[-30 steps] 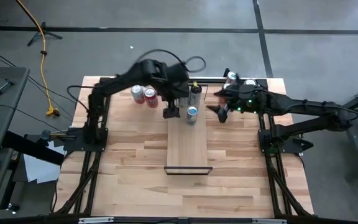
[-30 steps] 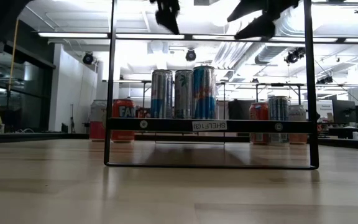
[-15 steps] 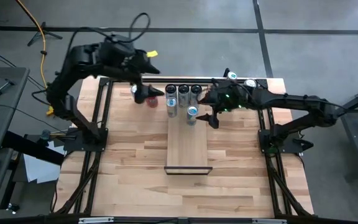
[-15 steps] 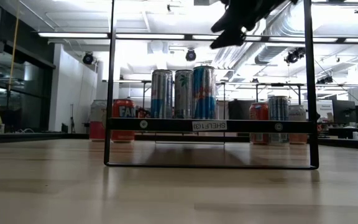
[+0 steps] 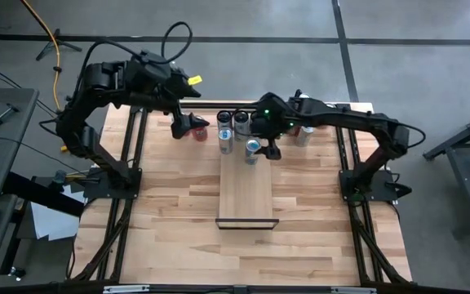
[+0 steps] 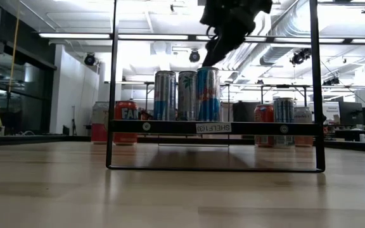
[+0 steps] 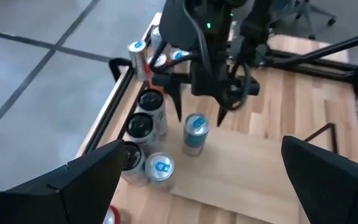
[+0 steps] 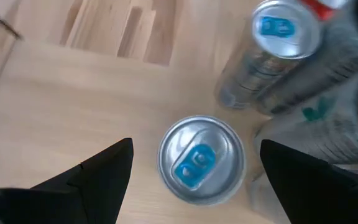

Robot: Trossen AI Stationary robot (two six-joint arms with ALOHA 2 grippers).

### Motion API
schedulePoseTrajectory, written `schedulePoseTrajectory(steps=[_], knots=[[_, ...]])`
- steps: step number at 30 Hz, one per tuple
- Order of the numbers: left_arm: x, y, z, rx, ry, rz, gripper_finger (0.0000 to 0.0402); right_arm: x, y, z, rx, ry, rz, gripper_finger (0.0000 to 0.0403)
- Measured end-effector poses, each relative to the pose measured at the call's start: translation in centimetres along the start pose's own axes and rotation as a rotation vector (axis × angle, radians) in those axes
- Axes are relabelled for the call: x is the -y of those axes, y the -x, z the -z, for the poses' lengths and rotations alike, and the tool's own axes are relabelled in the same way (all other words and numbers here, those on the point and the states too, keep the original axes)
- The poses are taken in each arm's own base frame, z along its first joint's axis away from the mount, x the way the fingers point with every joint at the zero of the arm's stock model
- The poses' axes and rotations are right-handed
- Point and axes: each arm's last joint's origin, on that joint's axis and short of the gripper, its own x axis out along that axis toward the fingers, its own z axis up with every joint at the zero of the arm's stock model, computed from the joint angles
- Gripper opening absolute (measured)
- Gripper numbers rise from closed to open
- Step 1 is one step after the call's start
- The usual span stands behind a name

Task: Place canned beverage on shelf
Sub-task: Put the top left blue soda can on the shelf aligned with the other blue soda can

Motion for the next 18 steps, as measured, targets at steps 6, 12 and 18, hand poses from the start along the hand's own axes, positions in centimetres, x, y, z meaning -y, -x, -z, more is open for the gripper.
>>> schedulePoseTrajectory(steps=[6, 12, 18], knots=[[-0.1, 0.1, 0.0, 0.002, 0.000, -0.016, 0.0390, 0.5, -1.6, 0.1, -0.056, 0.047, -0.017, 0.0339], [-0.1, 0.1, 0.0, 0.001, -0.002, -0.017, 0.0390, 0.5, -2.0, 0.3, -0.078, 0.061, -0.029, 0.0339], [-0.1, 0.1, 0.0, 0.000, -0.033, -0.017, 0.0390, 0.5, -2.1, 0.3, -0.079, 0.026, -0.029, 0.0316]])
